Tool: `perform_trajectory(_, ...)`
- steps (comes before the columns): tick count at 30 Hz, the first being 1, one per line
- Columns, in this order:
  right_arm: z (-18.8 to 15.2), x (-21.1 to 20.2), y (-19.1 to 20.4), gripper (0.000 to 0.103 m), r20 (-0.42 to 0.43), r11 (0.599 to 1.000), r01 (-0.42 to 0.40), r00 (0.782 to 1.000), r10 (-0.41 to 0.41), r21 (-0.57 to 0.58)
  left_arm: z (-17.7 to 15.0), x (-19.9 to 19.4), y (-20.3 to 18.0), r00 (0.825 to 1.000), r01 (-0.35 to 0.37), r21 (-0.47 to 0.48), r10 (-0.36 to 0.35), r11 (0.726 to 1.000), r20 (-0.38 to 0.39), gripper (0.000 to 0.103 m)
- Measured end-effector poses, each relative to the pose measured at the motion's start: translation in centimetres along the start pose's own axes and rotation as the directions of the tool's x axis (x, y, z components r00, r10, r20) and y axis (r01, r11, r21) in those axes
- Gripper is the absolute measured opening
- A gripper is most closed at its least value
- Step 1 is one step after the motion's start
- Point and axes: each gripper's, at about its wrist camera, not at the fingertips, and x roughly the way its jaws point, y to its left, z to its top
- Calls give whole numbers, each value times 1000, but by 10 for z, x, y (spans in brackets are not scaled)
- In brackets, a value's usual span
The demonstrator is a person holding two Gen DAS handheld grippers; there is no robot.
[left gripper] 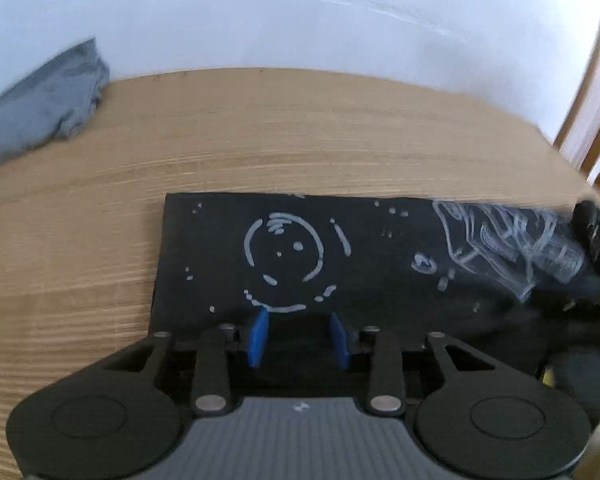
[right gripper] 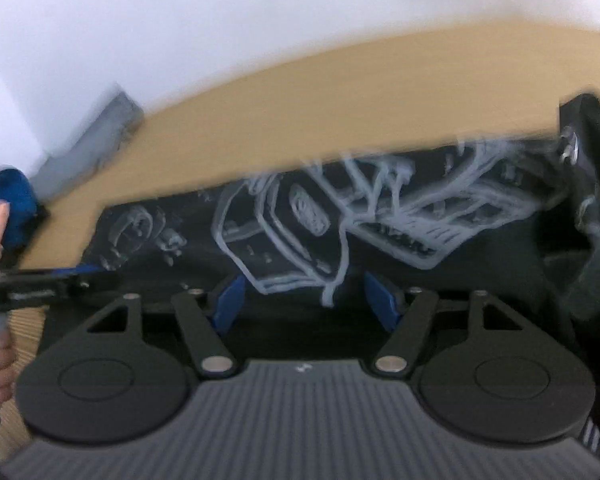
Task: Fold clothes
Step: 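Release the hem and reposition both grippers over the folded T-shirt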
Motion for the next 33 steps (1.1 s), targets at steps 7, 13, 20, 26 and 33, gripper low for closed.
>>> perform_trajectory(7, -4, -62, -22, 69, 90, 995, 81, 992, -86, 49, 14, -22, -30, 997, 78, 17, -78, 997, -7, 46)
perform_trajectory(13, -4, -108, -83, 69, 130, 975, 124, 980, -149, 185, 12, -51, -115, 978, 200, 148, -205, 969, 23, 58)
perform_trajectory(20, 19, -109, -118, 70, 63, 996, 88, 994, -86, -31, -1, -46, -224, 982, 178, 239, -188, 954, 19, 59)
perform_trajectory(26, 49, -67, -144, 67, -46, 996, -80, 996, 81, 27, -15, -39, -267, 998, 56, 86, -57, 995, 9, 59)
perform_trajectory(33, 49, -31, -154, 24, -139, 999, -32, 990, 31, -3, -34, -53, -283, 999, -50, -75, 48, 996, -25, 59)
